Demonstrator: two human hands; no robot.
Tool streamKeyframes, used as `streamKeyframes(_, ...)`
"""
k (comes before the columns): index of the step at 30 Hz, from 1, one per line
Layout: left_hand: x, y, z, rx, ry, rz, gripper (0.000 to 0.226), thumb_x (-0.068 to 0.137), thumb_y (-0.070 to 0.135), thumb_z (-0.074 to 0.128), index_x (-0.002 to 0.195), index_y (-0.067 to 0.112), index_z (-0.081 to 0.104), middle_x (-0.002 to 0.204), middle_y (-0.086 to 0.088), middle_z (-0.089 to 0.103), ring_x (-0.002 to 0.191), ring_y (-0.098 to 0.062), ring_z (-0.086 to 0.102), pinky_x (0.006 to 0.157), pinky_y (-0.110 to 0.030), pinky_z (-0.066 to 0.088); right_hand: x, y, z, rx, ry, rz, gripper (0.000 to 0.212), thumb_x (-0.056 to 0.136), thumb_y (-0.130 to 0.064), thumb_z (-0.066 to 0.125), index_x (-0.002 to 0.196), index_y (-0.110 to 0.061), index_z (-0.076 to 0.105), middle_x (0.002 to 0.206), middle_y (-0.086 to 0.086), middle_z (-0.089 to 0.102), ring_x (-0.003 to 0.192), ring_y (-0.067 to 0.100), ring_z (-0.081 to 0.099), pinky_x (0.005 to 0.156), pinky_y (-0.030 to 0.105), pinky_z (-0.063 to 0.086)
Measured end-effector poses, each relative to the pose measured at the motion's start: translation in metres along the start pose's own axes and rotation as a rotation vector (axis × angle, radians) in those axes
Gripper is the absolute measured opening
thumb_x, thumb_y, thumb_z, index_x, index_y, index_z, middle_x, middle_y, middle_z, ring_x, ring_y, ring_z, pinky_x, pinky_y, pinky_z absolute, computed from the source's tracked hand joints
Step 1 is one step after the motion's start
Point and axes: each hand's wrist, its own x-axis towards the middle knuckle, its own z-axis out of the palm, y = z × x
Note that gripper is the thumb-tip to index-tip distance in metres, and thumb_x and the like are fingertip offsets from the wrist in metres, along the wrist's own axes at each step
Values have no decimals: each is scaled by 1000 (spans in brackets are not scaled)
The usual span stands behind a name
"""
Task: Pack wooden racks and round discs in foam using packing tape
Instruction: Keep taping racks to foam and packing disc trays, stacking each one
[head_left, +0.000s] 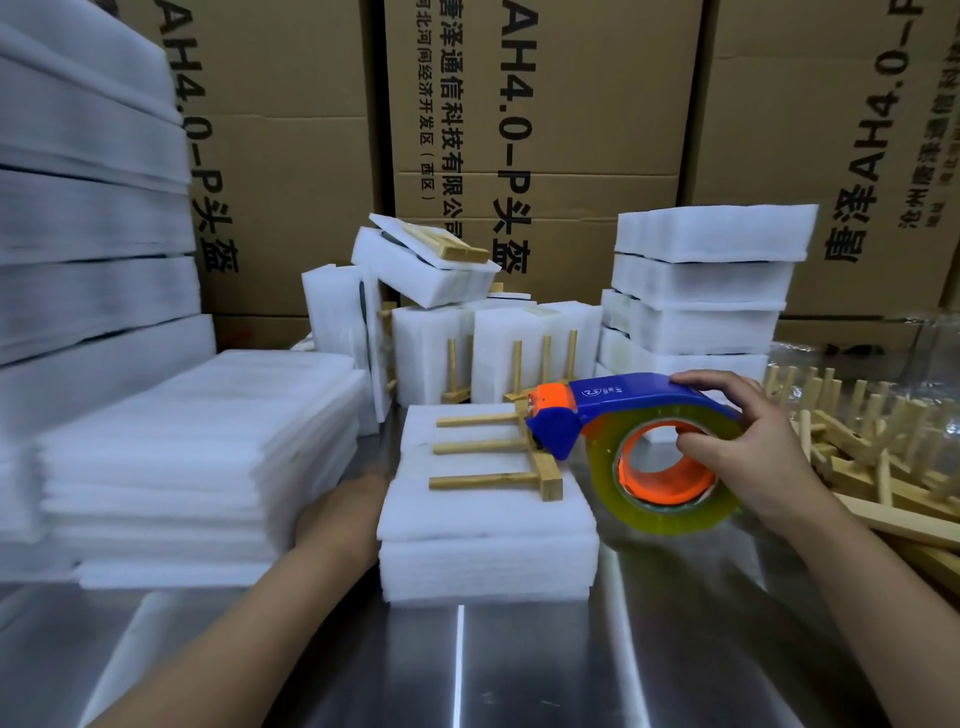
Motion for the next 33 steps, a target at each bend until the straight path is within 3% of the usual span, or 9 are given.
streamKeyframes(5, 2, 17, 2, 11, 16, 27, 7, 95, 31, 32, 92, 24, 33, 118, -1, 57, 107, -22, 55, 72, -27, 38, -1, 1, 0, 2, -4, 19, 57, 73, 8, 65, 94, -44, 62, 117, -3, 52, 83, 10, 62, 56, 15, 45)
streamKeyframes(9, 0, 20, 7, 68, -2, 35, 20, 93, 30, 33, 109, 24, 42, 114, 2, 60, 106, -21, 56, 74, -26, 39, -1, 1, 0, 2, -4, 32, 56, 73, 9, 65, 94, -44, 62, 118, -1, 53, 82, 10, 62, 55, 16, 46)
streamKeyframes(12, -4, 20, 4, 69, -13, 57, 20, 95, 32, 33, 111, 25, 42, 116, 3, 59, 108, -20, 55, 75, -26, 39, -2, 0, 0, -1, -1, 30, 56, 73, 9, 65, 95, -43, 62, 119, 0, 54, 84, 13, 62, 59, 20, 46)
streamKeyframes(15, -6, 19, 3, 48, 0, 83, 10, 96, 31, 33, 99, 26, 41, 114, 3, 60, 105, -19, 57, 76, -25, 42, -2, -1, 0, -8, -3, 36, 55, 74, 8, 65, 96, -42, 61, 119, 0, 54, 84, 11, 62, 59, 21, 47)
streamKeyframes(18, -10, 21, 0, 51, 44, 105, 13, 95, 30, 35, 103, 25, 43, 119, 0, 54, 112, -19, 51, 77, -25, 39, -3, -2, 0, -5, -14, 54, 53, 76, 7, 65, 97, -42, 60, 118, 0, 54, 82, 7, 61, 56, 16, 46)
streamKeyframes(21, -9, 19, 2, 86, 96, 150, 19, 94, 31, 39, 110, 21, 40, 121, -2, 41, 118, -20, 41, 79, -24, 34, -4, -3, 1, -2, -19, 58, 53, 77, 7, 64, 98, -41, 59, 119, 2, 53, 85, 10, 60, 58, 19, 46)
streamKeyframes(24, -8, 15, 2, 51, 98, 195, 17, 91, 32, 44, 87, 29, 28, 97, 5, 33, 111, -18, 41, 75, -24, 29, -4, -3, 1, 0, -18, 68, 52, 78, 8, 64, 99, -39, 58, 119, 3, 52, 86, 11, 59, 58, 19, 45)
streamKeyframes(28, -7, 13, 3, 36, 75, 181, 33, 88, 30, 44, 65, 31, 19, 72, 12, 27, 80, -15, 37, 70, -26, 29, -4, -2, 2, 12, -27, 82, 51, 78, 8, 64, 99, -38, 58, 119, 3, 51, 87, 14, 59, 59, 23, 47)
streamKeyframes(33, -4, 12, 9, -224, 48, 122, 22, 91, 33, 47, 72, 35, 36, 86, 9, 47, 81, -11, 50, 65, -25, 36, -4, -1, 2, 16, -39, 84, 51, 78, 8, 64, 98, -39, 58, 119, 2, 51, 89, 15, 59, 61, 24, 48)
